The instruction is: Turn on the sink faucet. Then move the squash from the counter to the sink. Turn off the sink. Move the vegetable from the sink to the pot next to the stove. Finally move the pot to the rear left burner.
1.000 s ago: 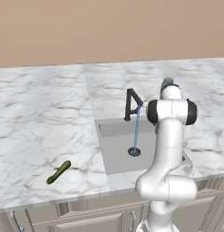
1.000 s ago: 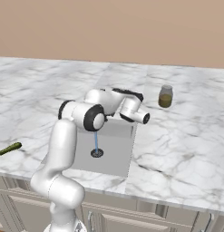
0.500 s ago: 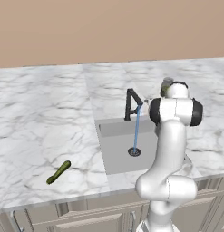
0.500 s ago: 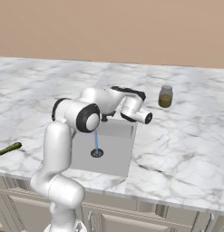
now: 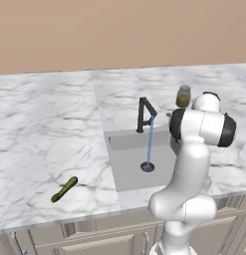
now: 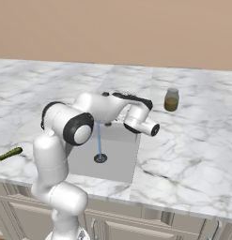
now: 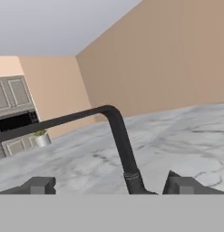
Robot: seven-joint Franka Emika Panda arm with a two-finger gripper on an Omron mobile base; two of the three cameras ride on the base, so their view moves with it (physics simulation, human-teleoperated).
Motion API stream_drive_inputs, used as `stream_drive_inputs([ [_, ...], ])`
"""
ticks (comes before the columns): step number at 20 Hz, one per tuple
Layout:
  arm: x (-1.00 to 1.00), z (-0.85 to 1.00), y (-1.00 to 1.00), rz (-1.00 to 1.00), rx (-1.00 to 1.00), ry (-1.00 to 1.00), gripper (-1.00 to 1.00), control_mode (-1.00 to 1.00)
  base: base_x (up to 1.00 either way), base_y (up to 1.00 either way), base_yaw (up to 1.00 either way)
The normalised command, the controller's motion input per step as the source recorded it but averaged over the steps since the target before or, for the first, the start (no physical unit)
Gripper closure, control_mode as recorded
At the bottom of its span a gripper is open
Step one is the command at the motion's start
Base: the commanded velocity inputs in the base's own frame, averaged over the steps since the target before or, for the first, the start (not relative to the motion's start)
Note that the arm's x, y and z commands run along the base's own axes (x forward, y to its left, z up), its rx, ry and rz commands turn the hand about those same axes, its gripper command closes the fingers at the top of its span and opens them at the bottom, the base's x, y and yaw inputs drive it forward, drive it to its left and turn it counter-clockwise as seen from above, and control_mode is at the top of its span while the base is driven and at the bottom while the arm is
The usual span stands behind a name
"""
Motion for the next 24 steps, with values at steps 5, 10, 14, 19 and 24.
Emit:
stream_drive_inputs([
  [5, -0.88, 0.19, 0.00, -0.02, -0.02, -0.01, -1.00, -1.00, 0.00, 0.00, 0.00],
  [10, -0.91, 0.20, 0.02, -0.01, -0.05, 0.00, -1.00, -1.00, 0.00, 0.00, 0.00],
  [14, -0.90, 0.23, 0.16, 0.00, -0.08, 0.00, -1.00, -1.00, 0.00, 0.00, 0.00],
  [19, -0.82, 0.32, 0.33, 0.00, -0.09, 0.00, -1.00, -1.00, 0.00, 0.00, 0.00],
  [24, -0.47, 0.33, 0.69, -0.01, -0.12, 0.09, -1.00, -1.00, 0.00, 0.00, 0.00],
])
